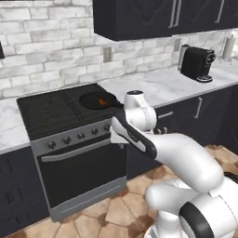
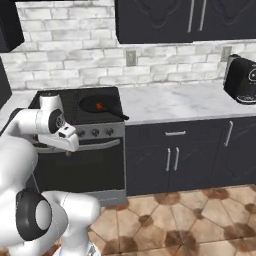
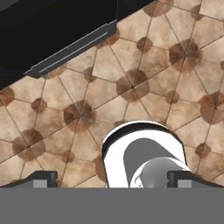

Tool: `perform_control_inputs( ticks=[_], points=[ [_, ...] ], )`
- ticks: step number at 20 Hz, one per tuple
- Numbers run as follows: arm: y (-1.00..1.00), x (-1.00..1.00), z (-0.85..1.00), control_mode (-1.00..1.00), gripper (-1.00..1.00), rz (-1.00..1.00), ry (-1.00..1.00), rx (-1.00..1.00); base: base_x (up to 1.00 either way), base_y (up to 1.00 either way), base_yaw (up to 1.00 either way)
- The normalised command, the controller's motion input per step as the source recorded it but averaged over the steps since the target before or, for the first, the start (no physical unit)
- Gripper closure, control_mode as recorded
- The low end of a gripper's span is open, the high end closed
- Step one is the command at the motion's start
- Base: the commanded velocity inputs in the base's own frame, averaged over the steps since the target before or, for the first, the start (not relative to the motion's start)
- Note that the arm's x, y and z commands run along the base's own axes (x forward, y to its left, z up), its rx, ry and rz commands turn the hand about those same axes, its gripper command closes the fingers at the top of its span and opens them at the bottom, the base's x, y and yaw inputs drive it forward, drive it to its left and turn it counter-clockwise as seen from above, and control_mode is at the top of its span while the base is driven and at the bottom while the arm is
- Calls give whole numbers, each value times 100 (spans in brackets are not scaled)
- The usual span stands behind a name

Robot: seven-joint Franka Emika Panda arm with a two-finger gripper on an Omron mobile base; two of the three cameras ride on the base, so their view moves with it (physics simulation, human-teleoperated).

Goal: Take the chicken drumsticks from the pan and place one on each plate on the dining counter.

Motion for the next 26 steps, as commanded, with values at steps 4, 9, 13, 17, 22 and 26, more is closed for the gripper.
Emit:
perform_control_inputs(
  ticks=[4, 9, 13, 17, 22, 26],
  points=[
    [0, 0, 0, 100, -100, 0, 0, 0, 59, -56, 19],
    [0, 0, 0, 100, -100, 0, 0, 0, 67, -42, 16],
    [0, 0, 0, 100, -100, 0, 0, 0, 57, 3, 15],
    [0, 0, 0, 100, -100, 0, 0, 0, 33, -10, 39],
    [0, 0, 0, 100, -100, 0, 0, 0, 43, -32, 20],
    [0, 0, 0, 100, -100, 0, 0, 0, 70, -22, 16]
  ],
)
